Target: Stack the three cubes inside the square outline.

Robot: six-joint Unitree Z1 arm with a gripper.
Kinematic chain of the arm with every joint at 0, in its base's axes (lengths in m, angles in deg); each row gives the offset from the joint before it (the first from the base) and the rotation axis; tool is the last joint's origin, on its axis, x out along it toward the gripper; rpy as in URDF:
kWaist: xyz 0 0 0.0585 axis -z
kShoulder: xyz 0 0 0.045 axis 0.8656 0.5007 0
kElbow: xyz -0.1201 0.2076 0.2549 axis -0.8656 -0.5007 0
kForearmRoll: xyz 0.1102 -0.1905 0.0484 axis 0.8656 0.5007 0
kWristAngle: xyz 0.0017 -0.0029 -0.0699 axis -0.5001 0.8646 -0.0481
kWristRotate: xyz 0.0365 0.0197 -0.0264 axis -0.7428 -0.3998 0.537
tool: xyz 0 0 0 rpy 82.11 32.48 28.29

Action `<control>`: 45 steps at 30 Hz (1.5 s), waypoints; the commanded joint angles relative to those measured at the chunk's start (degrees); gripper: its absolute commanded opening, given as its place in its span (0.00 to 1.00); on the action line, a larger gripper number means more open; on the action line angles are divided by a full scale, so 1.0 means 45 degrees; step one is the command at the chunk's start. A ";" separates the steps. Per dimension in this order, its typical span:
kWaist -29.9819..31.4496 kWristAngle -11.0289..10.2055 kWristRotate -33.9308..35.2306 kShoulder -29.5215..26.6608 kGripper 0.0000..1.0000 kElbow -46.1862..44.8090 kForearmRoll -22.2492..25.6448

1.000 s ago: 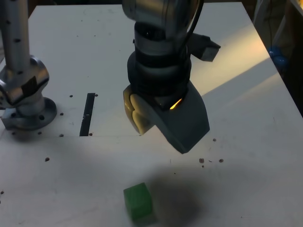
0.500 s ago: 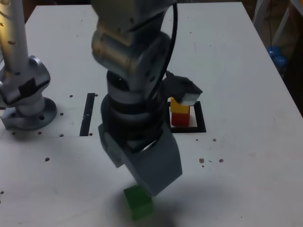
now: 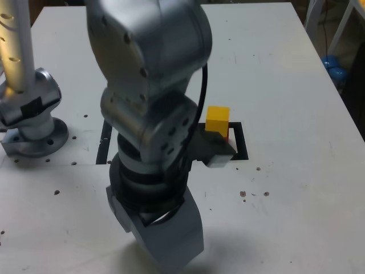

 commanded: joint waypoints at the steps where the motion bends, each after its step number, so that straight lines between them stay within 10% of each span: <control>1: -0.0001 0.0020 0.0028 0.0106 0.89 -0.0005 -0.0064; 20: 0.0226 -0.0301 0.0730 0.0652 0.37 0.0090 -0.0377; 45: -0.1846 -0.1123 0.2010 -0.0832 0.35 0.0782 0.2191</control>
